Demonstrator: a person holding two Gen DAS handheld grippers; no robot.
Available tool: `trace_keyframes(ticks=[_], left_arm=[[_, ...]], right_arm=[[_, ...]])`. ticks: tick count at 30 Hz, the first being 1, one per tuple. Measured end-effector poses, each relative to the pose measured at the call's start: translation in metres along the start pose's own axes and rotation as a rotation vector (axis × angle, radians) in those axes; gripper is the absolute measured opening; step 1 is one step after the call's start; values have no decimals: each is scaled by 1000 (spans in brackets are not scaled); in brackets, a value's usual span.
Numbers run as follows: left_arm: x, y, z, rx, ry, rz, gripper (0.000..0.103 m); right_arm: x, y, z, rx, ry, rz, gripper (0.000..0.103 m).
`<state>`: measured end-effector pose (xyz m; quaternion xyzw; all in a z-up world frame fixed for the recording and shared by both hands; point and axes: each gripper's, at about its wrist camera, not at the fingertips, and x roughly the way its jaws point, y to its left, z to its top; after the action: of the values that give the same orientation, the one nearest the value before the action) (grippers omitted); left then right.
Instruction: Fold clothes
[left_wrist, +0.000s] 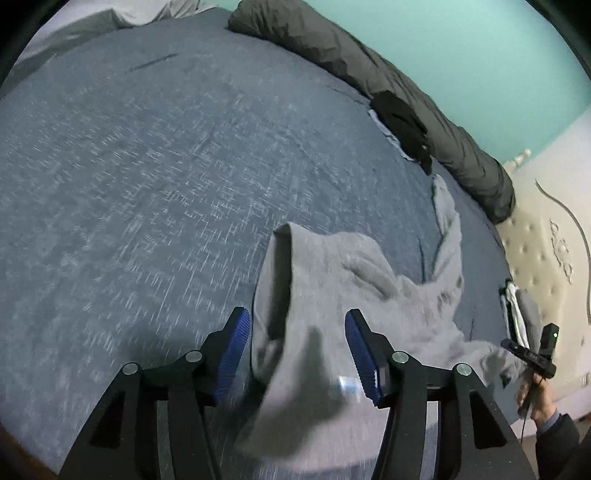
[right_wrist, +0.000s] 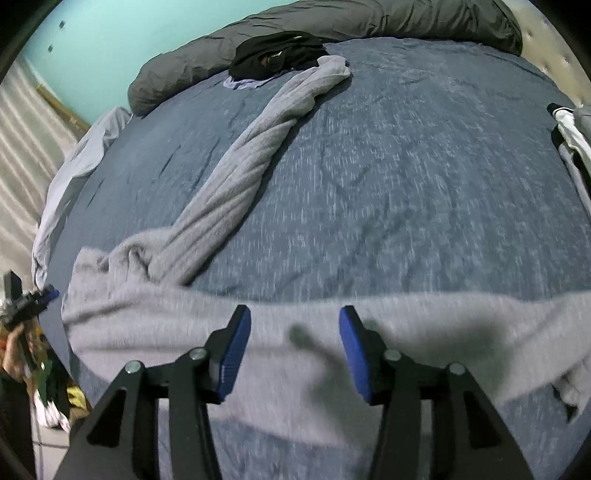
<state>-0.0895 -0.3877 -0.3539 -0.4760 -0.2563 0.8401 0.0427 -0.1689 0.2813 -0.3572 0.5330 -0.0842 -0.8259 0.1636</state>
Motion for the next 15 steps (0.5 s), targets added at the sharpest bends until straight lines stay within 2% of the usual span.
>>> trace_keyframes(ticks=[6,15], left_arm=[[39,3,17,8,9,-12,58],[67,6,36,6,2,-56,59]], right_arm=[[33,11,53,36,-8,2,56],[94,13,133,88,-24,0,62]])
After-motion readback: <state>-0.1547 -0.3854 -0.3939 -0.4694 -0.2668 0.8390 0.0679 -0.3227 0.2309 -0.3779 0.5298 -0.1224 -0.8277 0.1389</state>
